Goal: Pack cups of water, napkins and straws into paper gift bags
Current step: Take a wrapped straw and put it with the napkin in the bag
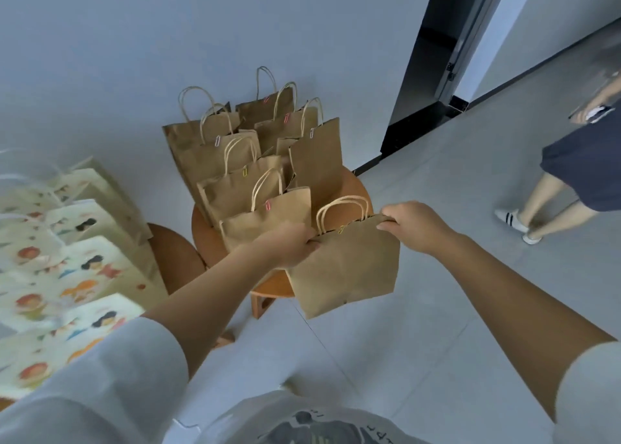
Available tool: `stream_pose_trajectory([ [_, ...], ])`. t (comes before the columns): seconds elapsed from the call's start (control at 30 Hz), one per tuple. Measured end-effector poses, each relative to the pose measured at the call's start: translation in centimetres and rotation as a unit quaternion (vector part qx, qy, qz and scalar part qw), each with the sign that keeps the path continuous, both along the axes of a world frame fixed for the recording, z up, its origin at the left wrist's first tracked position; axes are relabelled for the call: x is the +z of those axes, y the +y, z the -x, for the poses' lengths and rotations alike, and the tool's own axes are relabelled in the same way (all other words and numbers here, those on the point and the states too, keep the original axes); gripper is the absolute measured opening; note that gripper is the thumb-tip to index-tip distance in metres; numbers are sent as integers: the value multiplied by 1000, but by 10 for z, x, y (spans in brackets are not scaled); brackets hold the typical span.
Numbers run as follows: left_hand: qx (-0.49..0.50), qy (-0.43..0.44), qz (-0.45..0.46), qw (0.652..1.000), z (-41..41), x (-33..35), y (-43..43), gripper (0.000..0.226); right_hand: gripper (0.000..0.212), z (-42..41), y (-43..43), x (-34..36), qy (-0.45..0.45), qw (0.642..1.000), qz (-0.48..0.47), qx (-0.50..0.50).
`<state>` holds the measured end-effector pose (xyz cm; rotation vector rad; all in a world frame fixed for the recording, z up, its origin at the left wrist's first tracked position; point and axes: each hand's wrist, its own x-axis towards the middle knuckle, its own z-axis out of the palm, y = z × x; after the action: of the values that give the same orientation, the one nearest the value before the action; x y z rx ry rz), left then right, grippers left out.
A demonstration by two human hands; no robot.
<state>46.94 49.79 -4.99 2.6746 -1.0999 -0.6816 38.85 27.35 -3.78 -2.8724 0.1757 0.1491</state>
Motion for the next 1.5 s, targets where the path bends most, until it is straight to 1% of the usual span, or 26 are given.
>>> stream_pose_trajectory([
  [0.07,-11,-34,-28,999,-17,-4,-26,34,29,-21,-26,-5,-7,1000,-26,-9],
  [0.13,-26,-120,-70,990,-35,-9,-48,35,28,-43,-50,-10,-5,999,-41,-8],
  [0.17,-18,-152,-84,985,-45,-12,-58,35,27,-55,-62,-13,-3,999,-47,-4],
  [0.2,-3,-157,-89,983,-55,-15,-69,35,27,-69,-74,-16,-2,999,-52,3],
  [0.3,36,-71,-89,993,-83,-17,-101,34,28,-112,-108,-25,1,998,-45,43],
  [0.33,47,-59,-85,993,-93,-18,-111,33,30,-128,-119,-28,1,997,-42,62],
  [0.43,86,-58,-69,992,-115,-18,-136,32,37,-172,-148,-33,14,993,-42,110],
  [0.5,113,-59,-75,989,-129,-22,-148,32,35,-198,-161,-33,15,990,-43,137],
  [0.6,156,-56,-97,981,-148,-26,-160,33,43,-230,-172,-36,23,984,-56,170],
  [0.77,226,-47,-143,963,-164,-46,-169,30,33,-264,-172,-62,74,975,-86,193],
  [0.87,273,-65,-160,946,-168,-65,-174,23,35,-272,-165,-79,63,977,-55,197],
  [0.93,304,-70,-155,938,-170,-71,-176,23,38,-277,-163,-85,52,979,-14,198],
  [1.0,322,-63,-146,933,-171,-73,-178,22,28,-280,-162,-88,53,976,25,212],
  [1.03,327,-61,-141,932,-171,-73,-178,21,21,-280,-161,-87,48,974,34,218],
  [1.07,332,-62,-134,932,-170,-73,-177,21,19,-281,-160,-87,33,972,41,228],
  [1.13,344,-58,-116,930,-167,-72,-173,21,28,-280,-157,-85,-20,969,45,242],
  [1.17,349,-52,-108,930,-165,-70,-170,21,32,-279,-154,-82,-56,968,29,245],
  [1.23,344,-41,-92,934,-161,-63,-163,23,32,-274,-147,-76,-125,958,-34,256],
  [1.3,344,-26,-66,936,-156,-50,-155,26,29,-271,-139,-65,-158,948,-84,264],
  [1.4,364,-14,-7,931,-140,-17,-139,31,27,-263,-118,-41,-179,940,-126,261],
  [1.5,377,-38,57,924,-113,17,-115,31,31,-252,-81,-15,-183,935,-134,273],
])
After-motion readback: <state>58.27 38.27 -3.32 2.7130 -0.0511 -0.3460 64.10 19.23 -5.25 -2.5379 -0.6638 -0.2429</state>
